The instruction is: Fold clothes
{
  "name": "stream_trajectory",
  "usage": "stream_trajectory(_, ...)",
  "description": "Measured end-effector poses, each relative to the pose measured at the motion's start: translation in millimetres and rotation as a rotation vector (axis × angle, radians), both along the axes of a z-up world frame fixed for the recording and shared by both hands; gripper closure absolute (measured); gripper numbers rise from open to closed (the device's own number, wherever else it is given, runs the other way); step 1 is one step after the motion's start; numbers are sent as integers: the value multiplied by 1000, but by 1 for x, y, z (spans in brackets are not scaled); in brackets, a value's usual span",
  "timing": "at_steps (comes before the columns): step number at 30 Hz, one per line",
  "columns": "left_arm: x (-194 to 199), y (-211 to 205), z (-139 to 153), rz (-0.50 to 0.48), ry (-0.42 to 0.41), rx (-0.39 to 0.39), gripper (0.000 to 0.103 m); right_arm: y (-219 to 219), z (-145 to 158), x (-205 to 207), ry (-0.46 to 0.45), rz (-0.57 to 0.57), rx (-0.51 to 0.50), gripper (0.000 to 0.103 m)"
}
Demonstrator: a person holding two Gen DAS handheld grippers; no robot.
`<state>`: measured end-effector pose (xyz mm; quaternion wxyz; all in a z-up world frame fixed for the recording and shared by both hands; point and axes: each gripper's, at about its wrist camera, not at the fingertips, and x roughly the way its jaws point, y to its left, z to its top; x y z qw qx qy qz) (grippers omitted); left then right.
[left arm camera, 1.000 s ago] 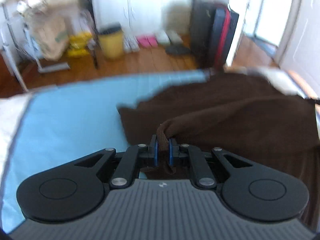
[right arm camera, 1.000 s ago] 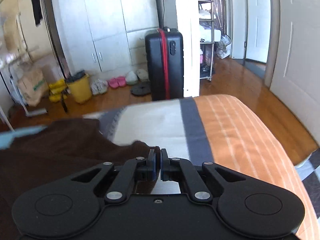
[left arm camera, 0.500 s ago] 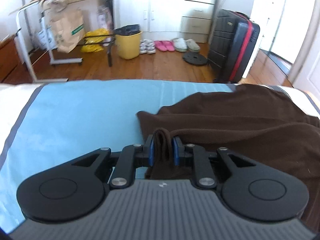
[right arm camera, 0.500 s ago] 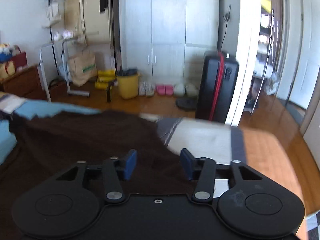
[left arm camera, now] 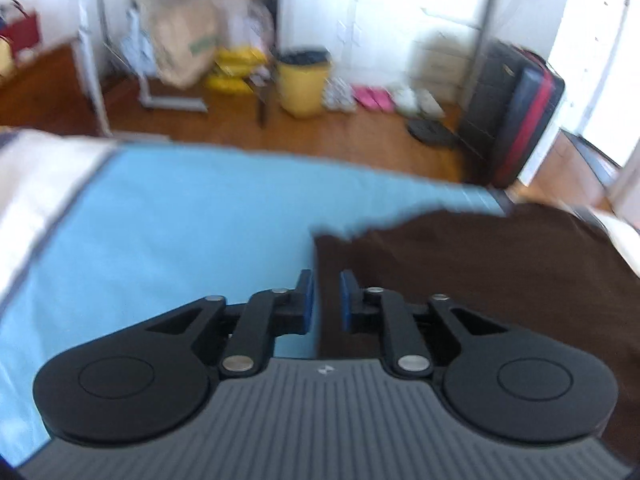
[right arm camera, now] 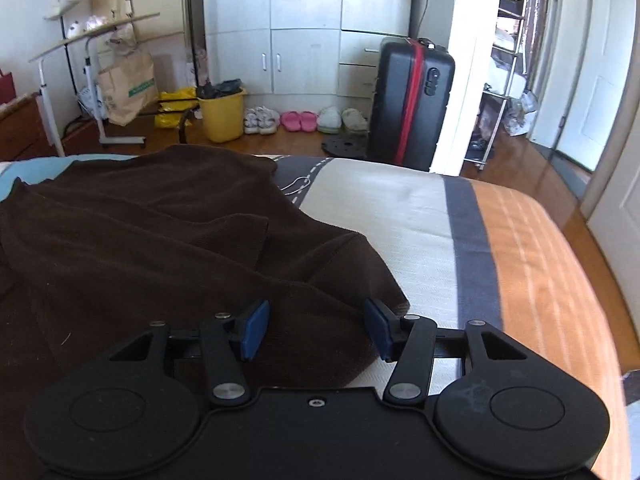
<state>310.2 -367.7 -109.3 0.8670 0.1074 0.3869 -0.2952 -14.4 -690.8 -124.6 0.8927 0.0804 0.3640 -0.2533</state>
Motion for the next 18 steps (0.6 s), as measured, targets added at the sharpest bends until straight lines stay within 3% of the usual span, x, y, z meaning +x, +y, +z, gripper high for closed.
stream_trajectory(3,-25,12,-1,-95,65,34,79,13,7,3,34,2,-50,44)
stream_trajectory(5,-61,24,6,-233,11,44,78,23,15,-4,2,36,-54,44)
stream_trajectory(7,-98,36,13,-326,-51,52,59,30,20,-14,-45,67,-3,44)
stream_trajectory(9,-113,41,7,-316,-33,79,51,36,23,-24,-81,72,72,44)
stream_trajectory(11,-127,47,1,-306,-15,106,51,46,22,-29,-80,102,126,44)
stream_trajectory(13,-134,53,-8,-274,9,125,51,61,13,-30,13,127,137,44)
stream_trajectory(16,-135,78,-16,-182,56,88,49,91,5,-37,112,153,4,44)
stream_trajectory(18,-136,99,-22,-133,81,37,47,99,3,-39,119,140,9,44)
